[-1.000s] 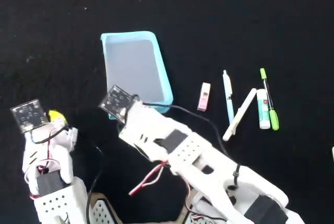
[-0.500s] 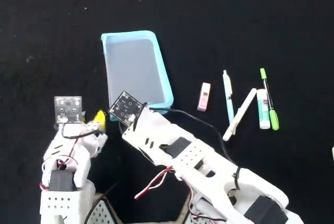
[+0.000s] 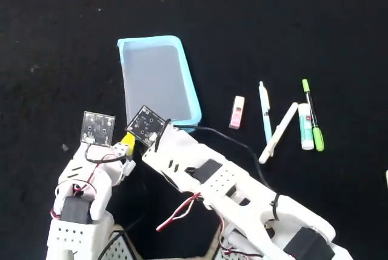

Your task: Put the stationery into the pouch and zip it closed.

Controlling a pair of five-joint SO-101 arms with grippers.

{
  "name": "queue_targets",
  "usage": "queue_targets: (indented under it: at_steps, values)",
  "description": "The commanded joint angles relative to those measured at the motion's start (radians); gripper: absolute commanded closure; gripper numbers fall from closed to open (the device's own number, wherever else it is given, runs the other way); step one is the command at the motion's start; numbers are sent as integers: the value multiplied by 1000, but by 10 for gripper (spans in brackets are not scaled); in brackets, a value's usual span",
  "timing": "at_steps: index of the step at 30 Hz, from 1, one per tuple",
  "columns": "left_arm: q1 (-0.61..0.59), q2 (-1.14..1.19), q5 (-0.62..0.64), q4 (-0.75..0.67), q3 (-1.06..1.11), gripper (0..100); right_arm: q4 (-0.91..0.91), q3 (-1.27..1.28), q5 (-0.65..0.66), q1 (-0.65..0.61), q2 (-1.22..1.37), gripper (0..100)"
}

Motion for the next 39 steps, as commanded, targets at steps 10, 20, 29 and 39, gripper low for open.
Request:
queue_targets:
  at_steps: [10, 20, 29, 39]
  values:
    - [16, 3, -14, -14, 24, 837, 118, -85, -106, 12, -45, 988]
    - [16, 2, -14, 20, 22, 837, 255, -124, -98, -64, -113, 988]
    - [24, 0, -12, 86, -22, 837, 164, 22, -104, -64, -348, 988]
    - [-36, -2, -9, 215, -163, 837, 126, 61, -100, -64, -377, 988]
